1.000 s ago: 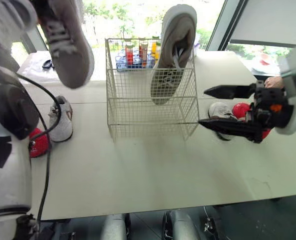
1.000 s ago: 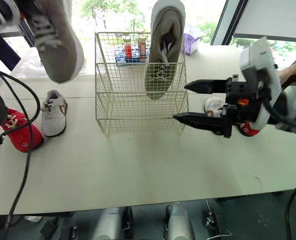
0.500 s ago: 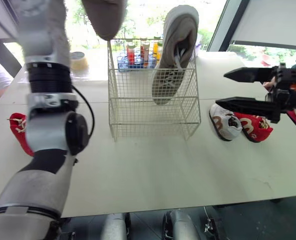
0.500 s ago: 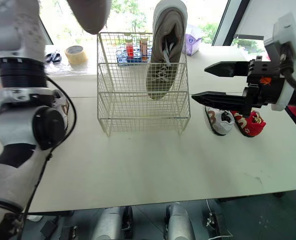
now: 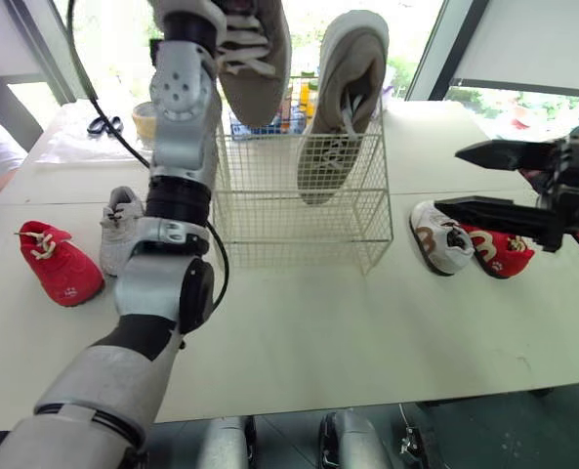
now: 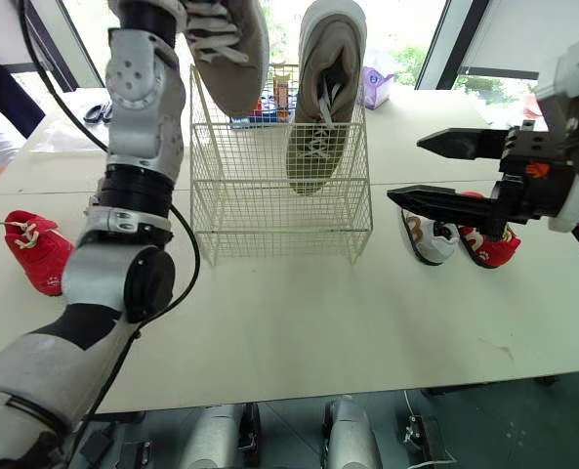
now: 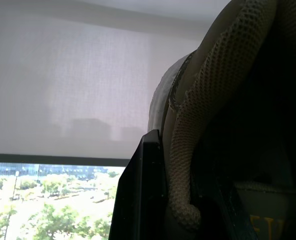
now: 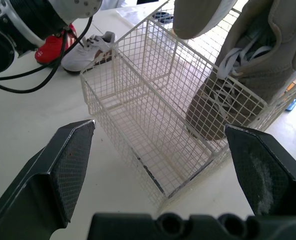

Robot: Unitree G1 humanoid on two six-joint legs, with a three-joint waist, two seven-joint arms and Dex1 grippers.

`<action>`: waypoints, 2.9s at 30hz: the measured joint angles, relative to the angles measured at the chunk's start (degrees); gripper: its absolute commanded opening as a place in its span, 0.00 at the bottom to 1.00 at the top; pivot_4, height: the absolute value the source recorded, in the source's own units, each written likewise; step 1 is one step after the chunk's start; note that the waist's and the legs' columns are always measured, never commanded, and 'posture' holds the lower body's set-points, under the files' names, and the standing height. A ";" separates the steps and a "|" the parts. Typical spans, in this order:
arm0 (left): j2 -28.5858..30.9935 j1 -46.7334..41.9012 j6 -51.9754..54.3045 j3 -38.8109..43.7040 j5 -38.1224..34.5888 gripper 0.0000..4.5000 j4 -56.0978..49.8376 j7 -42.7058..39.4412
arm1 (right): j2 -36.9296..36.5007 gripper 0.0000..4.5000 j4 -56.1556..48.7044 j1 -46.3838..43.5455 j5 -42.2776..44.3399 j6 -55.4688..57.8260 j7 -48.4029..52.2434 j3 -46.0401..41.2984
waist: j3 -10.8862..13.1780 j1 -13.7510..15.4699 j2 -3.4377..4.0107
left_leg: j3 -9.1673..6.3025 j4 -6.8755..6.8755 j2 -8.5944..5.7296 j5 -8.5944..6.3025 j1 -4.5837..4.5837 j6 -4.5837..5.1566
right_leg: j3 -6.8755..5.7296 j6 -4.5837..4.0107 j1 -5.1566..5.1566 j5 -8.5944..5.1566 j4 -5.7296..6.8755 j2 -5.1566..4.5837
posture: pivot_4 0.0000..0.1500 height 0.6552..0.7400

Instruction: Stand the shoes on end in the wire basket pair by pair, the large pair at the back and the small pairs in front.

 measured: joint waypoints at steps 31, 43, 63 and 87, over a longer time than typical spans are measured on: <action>7.19 28.65 65.53 7.17 -25.71 0.84 -54.13 -10.48 | 6.06 1.00 4.63 -0.04 -5.54 -7.94 2.56 9.96 | -0.10 -0.21 0.14 | -0.08 -0.03 0.03 0.02 0.22 -0.04 | 0.02 0.00 0.19 0.00 0.03 0.03 | 1.00 0.15; 25.08 45.78 83.12 17.32 -53.68 0.99 -63.46 -26.22 | 12.67 1.00 10.42 -2.51 -11.78 -9.35 -2.31 13.12 | -0.13 -0.10 0.20 | -0.13 -0.06 0.01 0.01 0.59 -0.05 | -0.02 -0.02 0.58 -0.01 -0.04 0.03 | 1.00 0.15; 15.22 61.74 73.32 -3.12 -63.37 0.99 -79.61 -18.66 | 31.81 1.00 4.66 28.69 -29.25 -23.23 -20.26 0.14 | -0.63 -0.17 0.91 | -0.11 -0.12 0.00 -0.01 0.95 -0.03 | 0.02 -0.04 0.89 -0.02 -0.09 0.07 | 1.00 0.15; 25.32 68.74 66.88 -10.58 -53.39 1.00 -81.84 -26.06 | 43.12 0.82 41.06 14.30 -44.70 -46.36 -18.77 12.08 | -0.82 -0.29 1.28 | -0.12 -0.09 0.00 -0.06 0.90 0.03 | 0.02 -0.06 0.85 -0.04 -0.11 0.08 | 1.00 0.15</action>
